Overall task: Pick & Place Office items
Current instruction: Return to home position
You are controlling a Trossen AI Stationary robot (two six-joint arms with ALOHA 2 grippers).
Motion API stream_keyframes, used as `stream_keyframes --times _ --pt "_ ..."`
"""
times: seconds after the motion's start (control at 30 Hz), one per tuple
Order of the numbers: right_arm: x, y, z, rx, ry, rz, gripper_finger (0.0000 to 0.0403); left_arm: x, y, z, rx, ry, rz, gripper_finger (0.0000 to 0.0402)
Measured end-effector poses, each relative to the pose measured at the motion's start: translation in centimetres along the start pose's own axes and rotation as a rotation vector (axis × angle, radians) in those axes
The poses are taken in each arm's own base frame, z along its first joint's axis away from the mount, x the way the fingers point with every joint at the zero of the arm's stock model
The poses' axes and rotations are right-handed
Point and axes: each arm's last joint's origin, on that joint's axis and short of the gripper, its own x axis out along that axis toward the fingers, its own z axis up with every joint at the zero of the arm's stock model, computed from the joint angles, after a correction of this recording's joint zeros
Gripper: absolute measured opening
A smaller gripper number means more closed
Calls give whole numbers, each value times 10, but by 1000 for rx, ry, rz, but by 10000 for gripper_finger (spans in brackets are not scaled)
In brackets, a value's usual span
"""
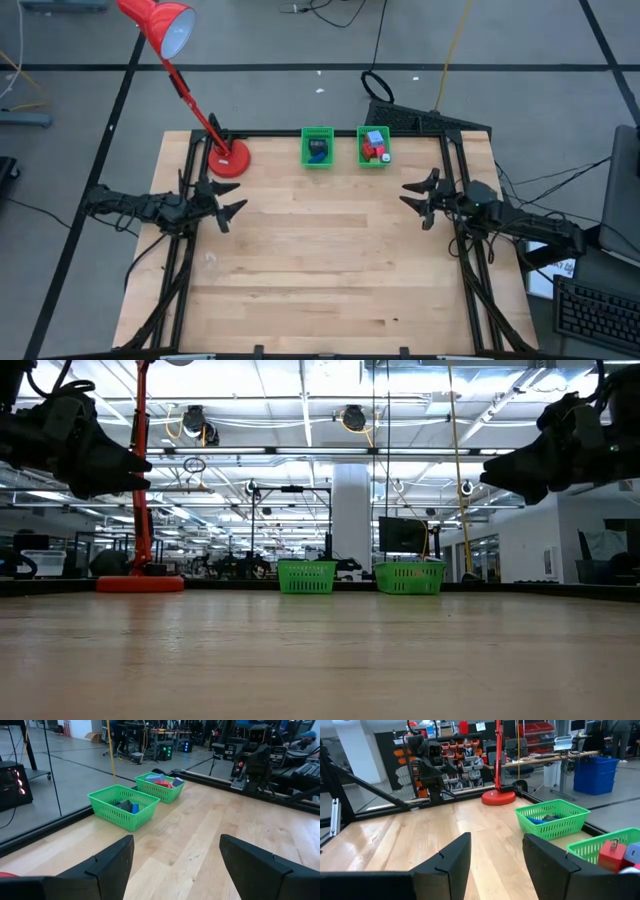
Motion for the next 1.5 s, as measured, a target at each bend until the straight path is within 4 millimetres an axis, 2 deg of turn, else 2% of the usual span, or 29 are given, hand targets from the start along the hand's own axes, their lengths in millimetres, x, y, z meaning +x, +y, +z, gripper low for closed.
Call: stream_keyframes --times 0.43,1.0,1.5 --pt "0 0 0 0 2 0 167 0 0 1 -4 -5 -2 274" --pt "0 0 0 0 4 0 174 0 0 1 -3 -5 -2 300" --pt "0 0 0 0 5 0 172 0 0 1 -3 -5 -2 275"
